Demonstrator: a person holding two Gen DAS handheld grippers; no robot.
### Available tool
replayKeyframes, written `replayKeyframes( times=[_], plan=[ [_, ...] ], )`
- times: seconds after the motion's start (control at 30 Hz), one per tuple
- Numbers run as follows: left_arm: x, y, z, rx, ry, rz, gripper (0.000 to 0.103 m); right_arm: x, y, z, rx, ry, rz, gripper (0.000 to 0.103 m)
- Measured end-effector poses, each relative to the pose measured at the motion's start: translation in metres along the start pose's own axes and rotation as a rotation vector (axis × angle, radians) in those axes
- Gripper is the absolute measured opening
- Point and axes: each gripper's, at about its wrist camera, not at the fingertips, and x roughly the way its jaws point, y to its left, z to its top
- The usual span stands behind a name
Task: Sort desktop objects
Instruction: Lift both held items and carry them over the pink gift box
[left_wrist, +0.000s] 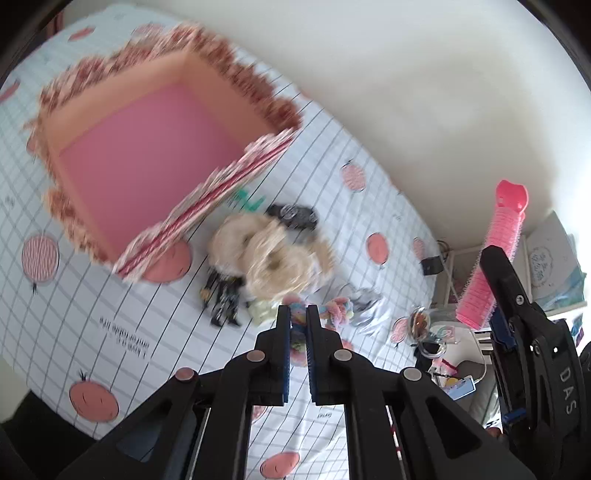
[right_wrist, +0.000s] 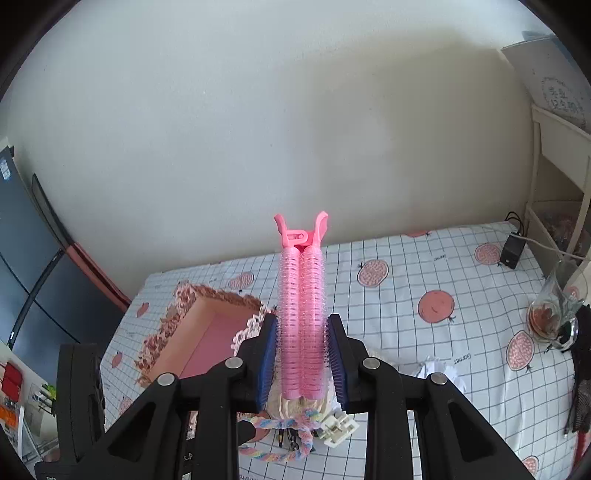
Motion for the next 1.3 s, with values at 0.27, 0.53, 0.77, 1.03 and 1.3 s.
replayKeyframes(
  times=[0.27, 0.53, 0.77, 1.03, 1.3],
  plan=[
    [-0.044, -0.016, 0.009, 0.132, -0.215, 0.014, 0.007, 0.009, -0.009, 0.013, 0.047, -0.022, 0.005, 0.029],
    [-0.050, 0.019, 0.034, 0.110, -0.298, 0.041, 0.007, 0.049, 0.033, -0.009, -0.030, 0.073, 0.039, 0.029],
    [-0.064, 0.085, 0.050, -0.016, -0.327, 0.076, 0.007, 0.079, 0.080, -0.040, -0.117, 0.149, 0.080, 0.029],
    [-0.073, 0.133, 0.063, -0.141, -0.323, 0.077, 0.007, 0.097, 0.107, -0.061, -0.138, 0.212, 0.144, 0.029],
    [-0.081, 0.148, 0.067, -0.198, -0.363, 0.119, 0.007, 0.103, 0.123, -0.072, -0.156, 0.239, 0.195, 0.029]
  ],
)
